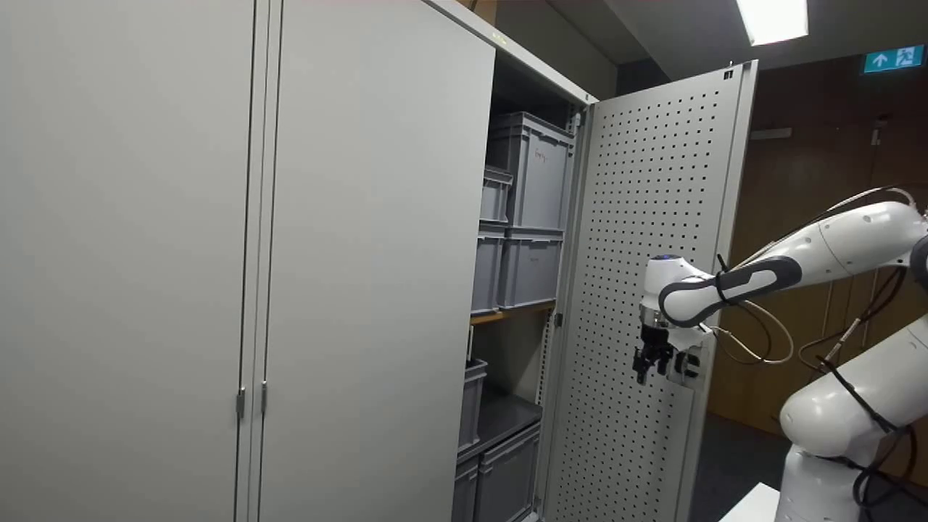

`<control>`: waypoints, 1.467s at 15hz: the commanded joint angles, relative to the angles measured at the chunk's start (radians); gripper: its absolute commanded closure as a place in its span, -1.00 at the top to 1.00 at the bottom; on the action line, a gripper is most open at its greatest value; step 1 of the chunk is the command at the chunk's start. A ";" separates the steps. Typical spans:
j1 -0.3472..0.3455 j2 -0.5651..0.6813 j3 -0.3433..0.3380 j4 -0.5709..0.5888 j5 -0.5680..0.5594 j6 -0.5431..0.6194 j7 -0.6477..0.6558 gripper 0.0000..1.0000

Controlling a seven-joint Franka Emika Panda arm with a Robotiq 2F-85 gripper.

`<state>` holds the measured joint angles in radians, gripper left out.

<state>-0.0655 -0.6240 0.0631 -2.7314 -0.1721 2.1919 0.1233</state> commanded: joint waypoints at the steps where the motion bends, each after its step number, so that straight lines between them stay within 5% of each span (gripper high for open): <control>1: -0.040 -0.099 0.013 -0.036 -0.091 -0.055 0.012 1.00; 8: -0.075 -0.271 -0.032 -0.040 -0.145 -0.112 -0.002 1.00; 22: -0.298 -0.503 -0.250 -0.046 -0.332 -0.013 -0.148 1.00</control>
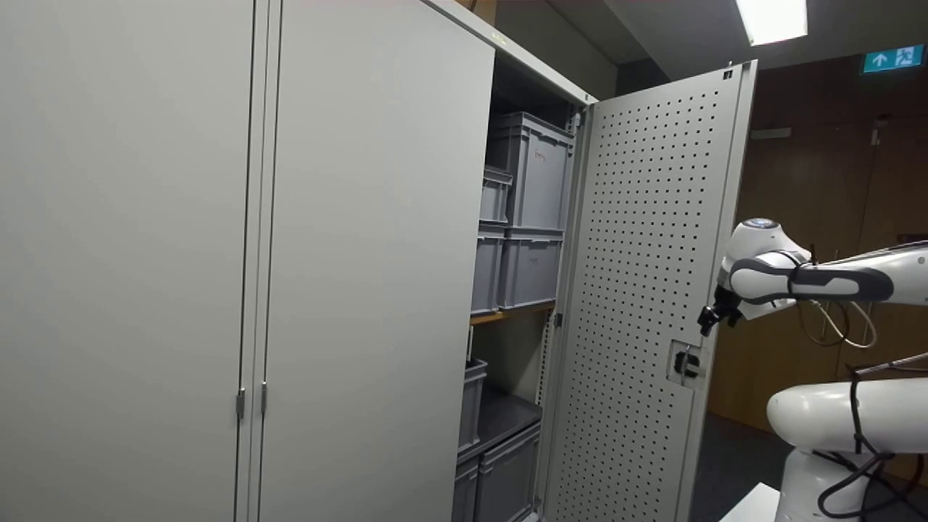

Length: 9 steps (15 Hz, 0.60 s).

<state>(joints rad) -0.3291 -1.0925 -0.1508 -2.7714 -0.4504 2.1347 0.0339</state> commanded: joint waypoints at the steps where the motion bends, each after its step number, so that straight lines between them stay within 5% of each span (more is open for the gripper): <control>1: -0.043 -0.038 -0.051 -0.006 -0.067 0.059 -0.073 1.00; 9: -0.012 -0.068 -0.254 -0.004 -0.109 0.205 -0.219 1.00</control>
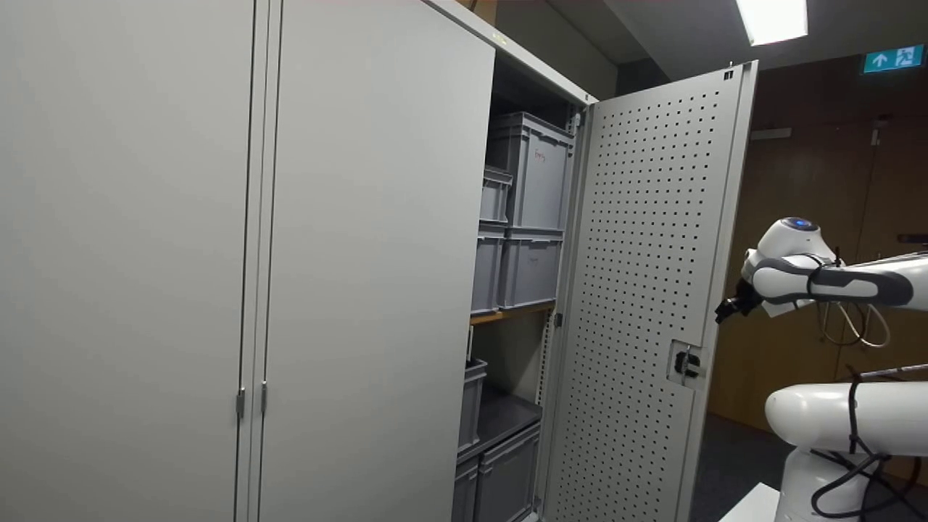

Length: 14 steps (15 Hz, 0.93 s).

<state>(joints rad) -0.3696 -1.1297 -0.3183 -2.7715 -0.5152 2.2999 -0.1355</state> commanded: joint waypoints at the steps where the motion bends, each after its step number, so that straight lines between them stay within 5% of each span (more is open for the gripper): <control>1: 0.029 -0.034 -0.114 -0.004 -0.048 0.046 -0.068 1.00; 8: 0.062 -0.075 -0.325 0.000 -0.074 0.050 -0.245 1.00; 14: 0.088 -0.028 -0.365 0.004 -0.015 0.098 -0.335 1.00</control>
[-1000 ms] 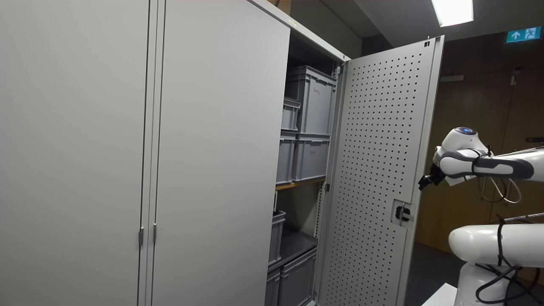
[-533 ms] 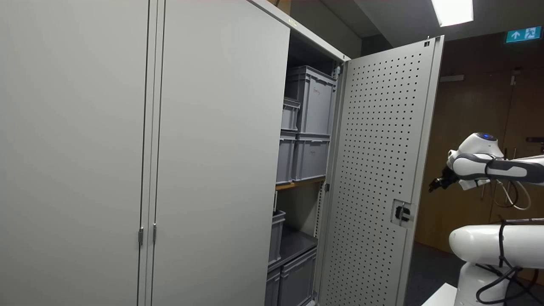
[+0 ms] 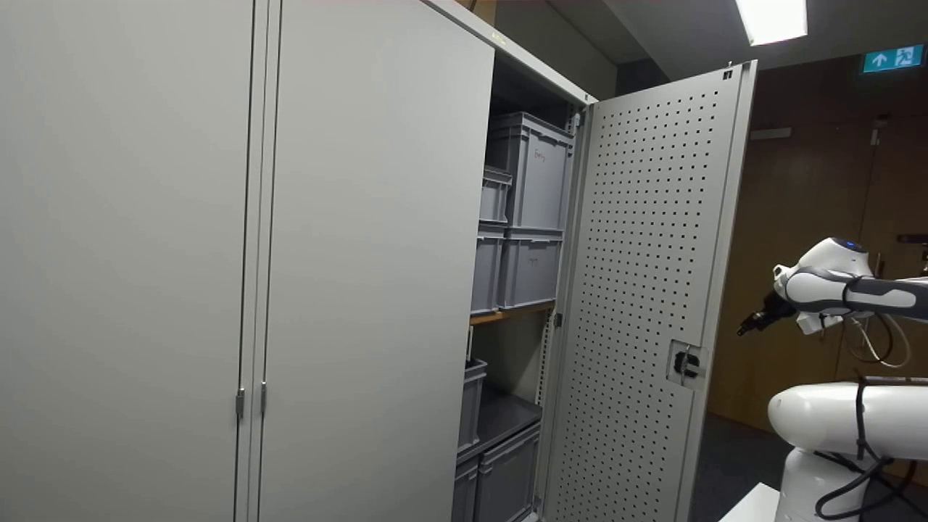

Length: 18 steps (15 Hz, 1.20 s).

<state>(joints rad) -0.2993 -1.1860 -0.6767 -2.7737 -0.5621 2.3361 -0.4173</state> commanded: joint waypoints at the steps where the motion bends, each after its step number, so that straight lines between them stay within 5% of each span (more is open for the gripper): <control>1: 0.020 0.042 -0.001 0.012 0.035 0.079 -0.054 1.00; 8: 0.029 0.151 -0.002 0.056 0.056 0.263 -0.041 1.00; 18: 0.119 0.343 -0.041 0.179 0.209 0.320 -0.075 1.00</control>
<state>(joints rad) -0.2250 -0.9283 -0.7008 -2.6582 -0.4131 2.6247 -0.4435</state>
